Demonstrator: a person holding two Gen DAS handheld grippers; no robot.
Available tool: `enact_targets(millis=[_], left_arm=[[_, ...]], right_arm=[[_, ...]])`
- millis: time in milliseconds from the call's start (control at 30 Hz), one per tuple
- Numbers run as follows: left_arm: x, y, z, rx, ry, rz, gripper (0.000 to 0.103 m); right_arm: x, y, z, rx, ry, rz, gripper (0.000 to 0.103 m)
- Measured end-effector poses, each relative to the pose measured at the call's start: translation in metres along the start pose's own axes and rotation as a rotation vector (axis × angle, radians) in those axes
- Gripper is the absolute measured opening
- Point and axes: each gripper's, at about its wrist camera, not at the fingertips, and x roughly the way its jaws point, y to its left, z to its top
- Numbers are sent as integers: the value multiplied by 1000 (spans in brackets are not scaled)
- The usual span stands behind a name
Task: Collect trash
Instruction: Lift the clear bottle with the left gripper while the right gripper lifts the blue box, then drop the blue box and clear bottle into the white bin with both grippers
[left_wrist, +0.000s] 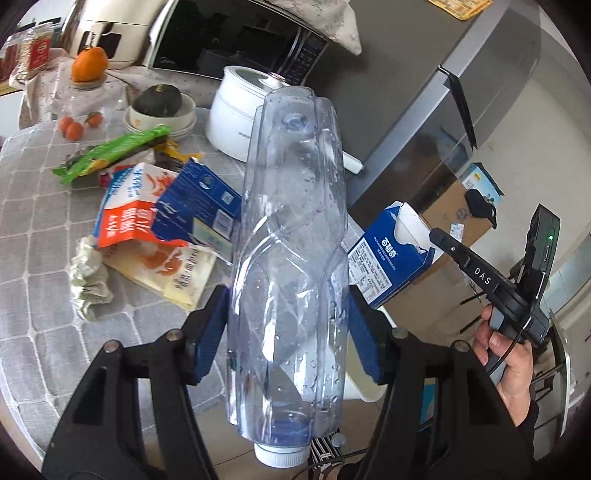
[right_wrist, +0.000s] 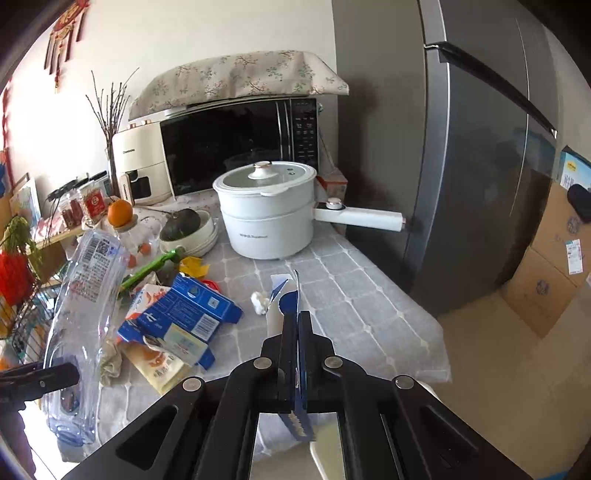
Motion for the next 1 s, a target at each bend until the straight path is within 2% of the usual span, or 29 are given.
enact_targets(millis=[200, 400, 767, 833, 967, 1000], left_arm=[[47, -45, -5, 47, 88, -68, 64], [86, -83, -9, 89, 172, -114, 65], [129, -114, -28, 130, 205, -138, 65], [136, -119, -31, 139, 205, -135, 65], [153, -134, -36, 160, 202, -140, 65], [157, -136, -38, 165, 202, -143, 66]], right_arm=[[-16, -64, -27, 37, 51, -66, 1], [-6, -117, -60, 64, 154, -133, 2], [31, -178, -108, 128, 357, -174, 3], [33, -186, -115, 138, 384, -174, 7], [28, -203, -123, 174, 403, -178, 35], [25, -207, -124, 182, 399, -181, 39]])
